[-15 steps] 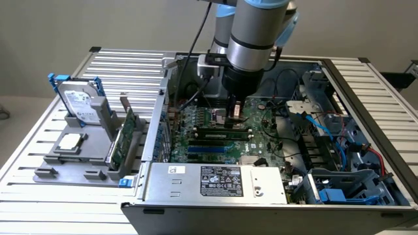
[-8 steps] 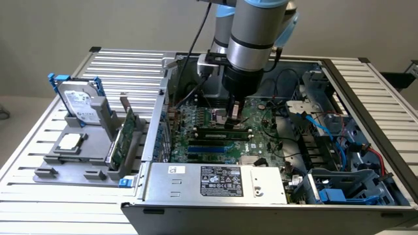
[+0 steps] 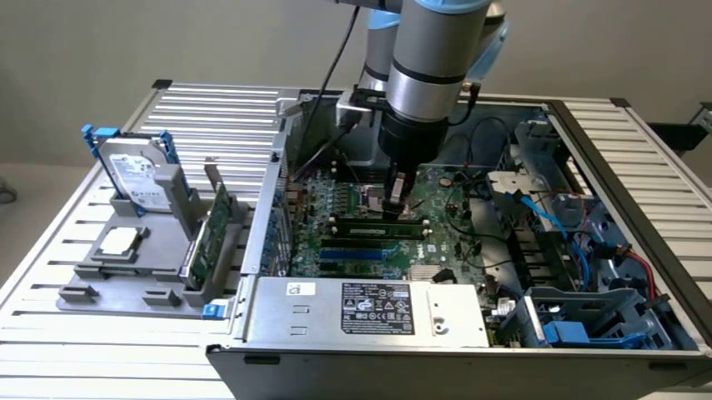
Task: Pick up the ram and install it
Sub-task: 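Press down the ram until it locks into place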
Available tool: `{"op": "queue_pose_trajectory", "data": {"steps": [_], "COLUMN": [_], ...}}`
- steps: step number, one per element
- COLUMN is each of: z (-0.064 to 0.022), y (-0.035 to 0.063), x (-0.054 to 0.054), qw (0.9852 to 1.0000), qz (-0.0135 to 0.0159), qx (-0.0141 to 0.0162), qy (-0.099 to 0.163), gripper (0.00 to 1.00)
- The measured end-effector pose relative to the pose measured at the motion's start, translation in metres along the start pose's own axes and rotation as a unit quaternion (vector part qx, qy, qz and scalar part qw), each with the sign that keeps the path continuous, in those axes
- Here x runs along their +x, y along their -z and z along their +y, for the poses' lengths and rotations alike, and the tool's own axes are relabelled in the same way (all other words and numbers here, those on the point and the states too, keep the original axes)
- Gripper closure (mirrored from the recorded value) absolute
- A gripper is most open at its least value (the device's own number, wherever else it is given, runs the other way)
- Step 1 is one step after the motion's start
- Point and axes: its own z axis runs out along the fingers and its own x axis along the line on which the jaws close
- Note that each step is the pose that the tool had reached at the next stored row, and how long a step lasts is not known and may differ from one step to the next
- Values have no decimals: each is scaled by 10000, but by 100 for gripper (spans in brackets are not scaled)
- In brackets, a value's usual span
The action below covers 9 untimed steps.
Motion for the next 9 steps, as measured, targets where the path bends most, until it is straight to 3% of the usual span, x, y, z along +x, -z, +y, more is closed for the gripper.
{"op": "queue_pose_trajectory", "data": {"steps": [9], "z": [0], "y": [-1], "x": [-1], "qw": [9983], "qz": [-42], "qx": [8], "qy": [-580], "gripper": [89]}}
